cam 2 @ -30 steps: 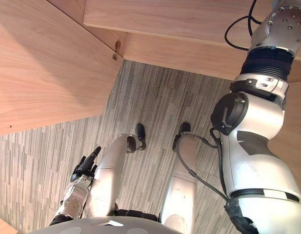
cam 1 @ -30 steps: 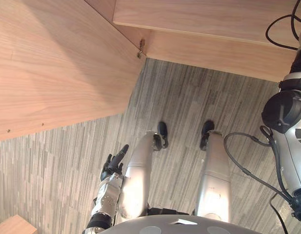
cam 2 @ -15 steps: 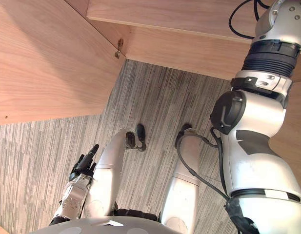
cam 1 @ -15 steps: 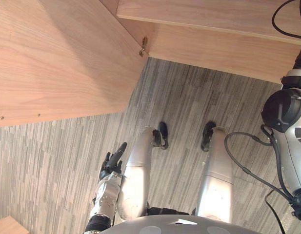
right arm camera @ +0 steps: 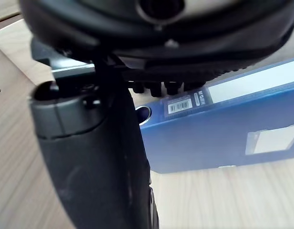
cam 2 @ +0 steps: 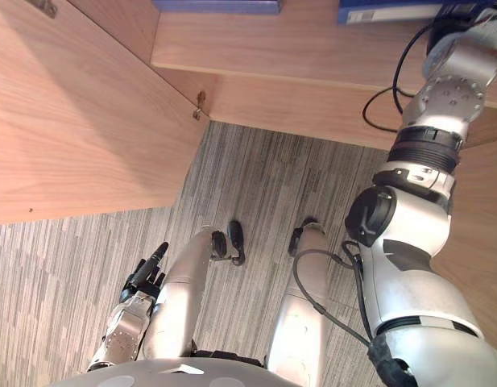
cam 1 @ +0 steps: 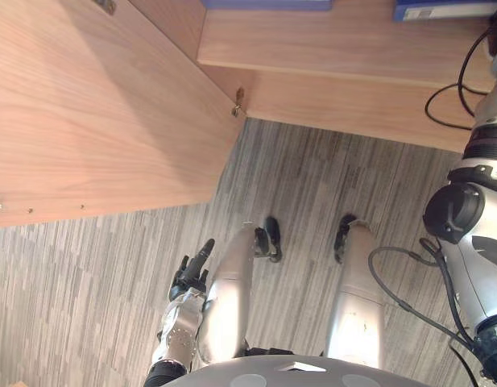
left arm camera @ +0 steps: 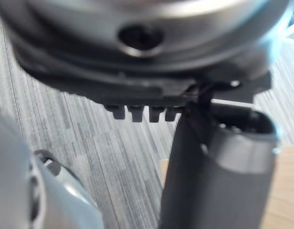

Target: Walk over to the cabinet, pick up the folder, carry it to the office cabinet, place the folder inside the office cabinet, then close the office cabinet door

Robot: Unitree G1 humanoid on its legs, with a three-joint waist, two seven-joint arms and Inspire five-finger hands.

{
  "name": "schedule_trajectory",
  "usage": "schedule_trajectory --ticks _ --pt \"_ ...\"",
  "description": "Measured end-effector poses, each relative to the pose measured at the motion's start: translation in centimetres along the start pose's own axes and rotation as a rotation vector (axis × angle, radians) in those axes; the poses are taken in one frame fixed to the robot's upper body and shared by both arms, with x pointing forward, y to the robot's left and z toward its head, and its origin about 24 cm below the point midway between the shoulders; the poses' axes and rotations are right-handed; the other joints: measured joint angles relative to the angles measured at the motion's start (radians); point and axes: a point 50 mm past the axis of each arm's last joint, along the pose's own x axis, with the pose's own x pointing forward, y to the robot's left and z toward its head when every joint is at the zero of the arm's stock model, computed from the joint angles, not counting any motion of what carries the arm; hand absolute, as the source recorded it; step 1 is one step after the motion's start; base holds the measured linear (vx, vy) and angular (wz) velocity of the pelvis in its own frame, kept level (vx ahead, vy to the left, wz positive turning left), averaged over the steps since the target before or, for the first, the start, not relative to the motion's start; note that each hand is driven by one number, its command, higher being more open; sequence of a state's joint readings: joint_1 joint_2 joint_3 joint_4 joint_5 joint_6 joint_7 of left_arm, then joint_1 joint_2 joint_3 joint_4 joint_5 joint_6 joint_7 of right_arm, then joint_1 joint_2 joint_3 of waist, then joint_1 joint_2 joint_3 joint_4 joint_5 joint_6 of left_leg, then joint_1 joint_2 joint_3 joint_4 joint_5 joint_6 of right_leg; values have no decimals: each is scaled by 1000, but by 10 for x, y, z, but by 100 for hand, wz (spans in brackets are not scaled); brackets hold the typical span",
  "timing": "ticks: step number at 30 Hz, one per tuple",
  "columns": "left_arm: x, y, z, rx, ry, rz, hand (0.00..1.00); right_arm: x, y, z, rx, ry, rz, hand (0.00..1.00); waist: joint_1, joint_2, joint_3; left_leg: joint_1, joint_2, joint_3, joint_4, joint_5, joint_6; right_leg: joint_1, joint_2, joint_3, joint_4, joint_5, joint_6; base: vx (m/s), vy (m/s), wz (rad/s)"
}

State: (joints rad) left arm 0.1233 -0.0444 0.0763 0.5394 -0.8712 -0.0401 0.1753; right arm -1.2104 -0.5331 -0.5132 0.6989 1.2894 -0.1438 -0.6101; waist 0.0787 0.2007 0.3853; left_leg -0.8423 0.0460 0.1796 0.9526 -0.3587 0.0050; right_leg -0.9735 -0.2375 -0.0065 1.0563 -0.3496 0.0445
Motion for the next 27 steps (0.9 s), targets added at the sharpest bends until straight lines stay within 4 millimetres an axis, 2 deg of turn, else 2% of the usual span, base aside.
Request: schedule_trajectory --ticks 4,7,10,14,16,21,27 --pt "-1 4 -3 -16 4 8 100 7 -29 -2 -209 0 -37 100 -2 -1 -23 53 11 1 -37 0 0 58 15 -13 -53 14 5 32 14 -12" --pt "-2 4 -3 -13 3 5 100 9 -45 -3 -332 13 -43 100 -2 -6 -27 84 15 6 -58 1 0 92 16 -17 -79 21 5 13 17 -8" --pt "-2 9 0 -29 -9 11 100 12 -58 -7 -460 41 -63 100 -4 -21 -33 116 15 8 -82 2 2 126 17 -25 -108 28 7 9 10 -4" --pt "-5 22 -1 -41 -10 43 100 14 -78 -15 -622 91 -81 100 -7 -58 -62 124 17 7 -119 14 6 145 22 -37 -161 49 11 10 9 0" --pt "-5 28 -1 -50 -6 61 100 15 -83 -18 -710 111 -73 100 -10 -68 -66 138 18 9 -131 15 8 163 22 -43 -182 59 13 43 57 -5" --pt "-5 42 6 -82 -37 90 100 16 -93 -27 -992 189 -8 100 -10 -93 -80 153 13 16 -159 21 17 181 18 -48 -220 74 17 23 46 -3" --pt "-8 50 7 -60 -45 83 100 19 -73 -29 -1204 212 98 100 -10 -95 -81 149 -2 19 -182 31 27 177 6 -49 -240 83 23 6 20 3"
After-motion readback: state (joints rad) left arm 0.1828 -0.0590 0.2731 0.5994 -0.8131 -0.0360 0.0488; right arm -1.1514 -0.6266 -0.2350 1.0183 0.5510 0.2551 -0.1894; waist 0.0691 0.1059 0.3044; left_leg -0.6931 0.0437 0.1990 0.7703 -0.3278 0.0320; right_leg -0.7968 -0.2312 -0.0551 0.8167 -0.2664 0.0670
